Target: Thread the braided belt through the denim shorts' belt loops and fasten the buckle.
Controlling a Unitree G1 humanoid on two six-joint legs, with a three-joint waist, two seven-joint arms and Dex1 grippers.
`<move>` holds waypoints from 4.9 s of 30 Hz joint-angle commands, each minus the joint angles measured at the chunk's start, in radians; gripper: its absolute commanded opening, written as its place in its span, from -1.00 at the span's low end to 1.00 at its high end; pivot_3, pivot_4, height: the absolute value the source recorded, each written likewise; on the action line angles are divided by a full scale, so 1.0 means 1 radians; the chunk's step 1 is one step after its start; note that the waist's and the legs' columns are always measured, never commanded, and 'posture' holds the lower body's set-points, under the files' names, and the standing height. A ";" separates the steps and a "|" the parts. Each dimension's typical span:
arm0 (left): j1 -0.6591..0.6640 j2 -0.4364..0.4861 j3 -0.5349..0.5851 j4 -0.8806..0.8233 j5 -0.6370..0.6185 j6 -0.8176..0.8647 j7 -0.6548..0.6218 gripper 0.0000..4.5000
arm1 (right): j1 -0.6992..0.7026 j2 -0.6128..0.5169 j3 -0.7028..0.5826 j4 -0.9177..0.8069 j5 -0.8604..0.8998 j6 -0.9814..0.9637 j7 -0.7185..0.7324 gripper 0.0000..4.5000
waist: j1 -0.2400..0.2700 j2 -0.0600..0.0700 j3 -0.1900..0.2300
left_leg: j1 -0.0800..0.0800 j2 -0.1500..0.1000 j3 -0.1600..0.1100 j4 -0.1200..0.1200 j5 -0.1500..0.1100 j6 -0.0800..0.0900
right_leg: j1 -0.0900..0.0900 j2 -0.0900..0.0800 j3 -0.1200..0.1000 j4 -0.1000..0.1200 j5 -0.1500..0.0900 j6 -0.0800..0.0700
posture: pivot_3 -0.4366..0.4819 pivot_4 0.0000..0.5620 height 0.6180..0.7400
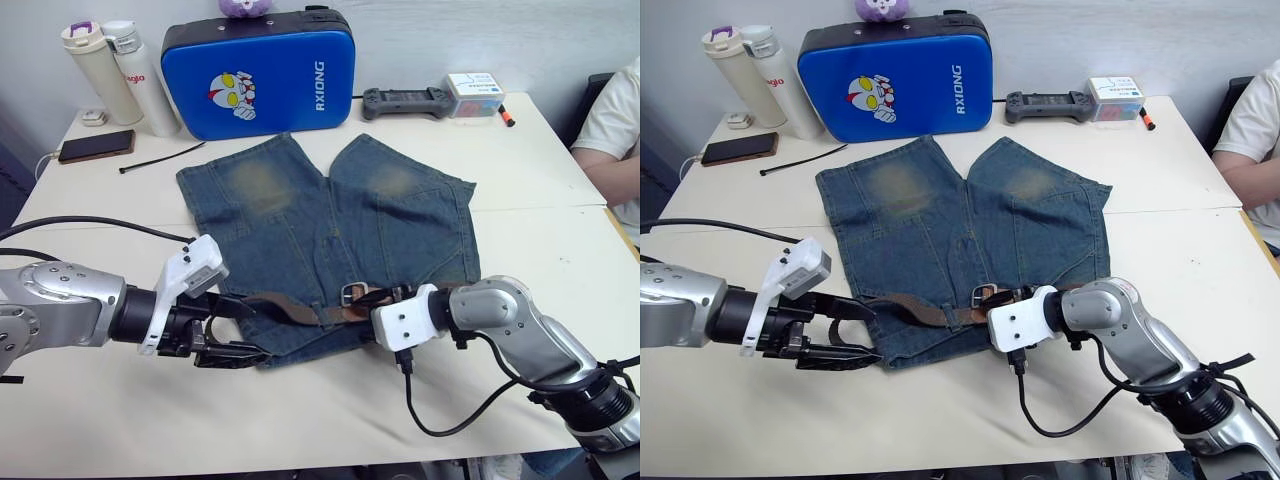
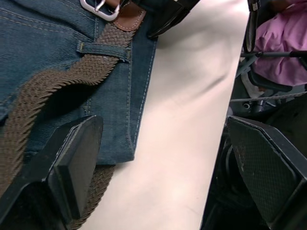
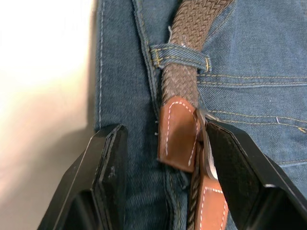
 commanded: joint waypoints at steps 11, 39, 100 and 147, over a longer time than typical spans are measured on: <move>-0.012 -0.011 -0.017 -0.028 0.087 -0.007 -0.073 1.00 | -0.061 -0.033 -0.069 -0.093 0.073 0.044 0.065 -0.98 | -0.001 0.000 0.000 | 0.000 0.000 0.000 0.000 0.000 0.000 | 0.000 0.000 0.000 0.000 0.000 0.000 | -0.05 -0.47 1.00; -0.122 -0.156 -0.188 0.023 0.373 -0.043 -0.204 1.00 | -0.568 -0.234 -0.056 0.524 0.018 -0.603 0.313 -0.98 | -0.004 0.001 0.001 | 0.000 0.012 0.002 0.004 -0.006 -0.006 | -0.001 0.014 0.000 0.000 0.000 -0.007 | -0.05 -0.47 1.00; -0.413 -0.898 -0.239 0.342 0.980 -0.149 0.052 -1.00 | -0.246 -0.170 -0.320 -0.080 0.380 0.593 0.085 0.99 | 0.000 0.002 0.002 | -0.016 0.013 0.004 0.022 -0.007 -0.007 | -0.016 0.014 0.000 0.018 0.001 -0.008 | -0.05 -0.47 1.00; -0.270 -0.557 -0.422 0.194 1.079 -0.175 -0.124 -1.00 | -0.017 0.139 -0.255 -0.114 0.307 0.679 -0.297 -0.98 | 0.000 -0.001 0.000 | -0.013 0.011 0.004 0.023 -0.007 -0.007 | -0.016 0.014 0.002 0.020 0.001 -0.008 | -0.05 -0.47 1.00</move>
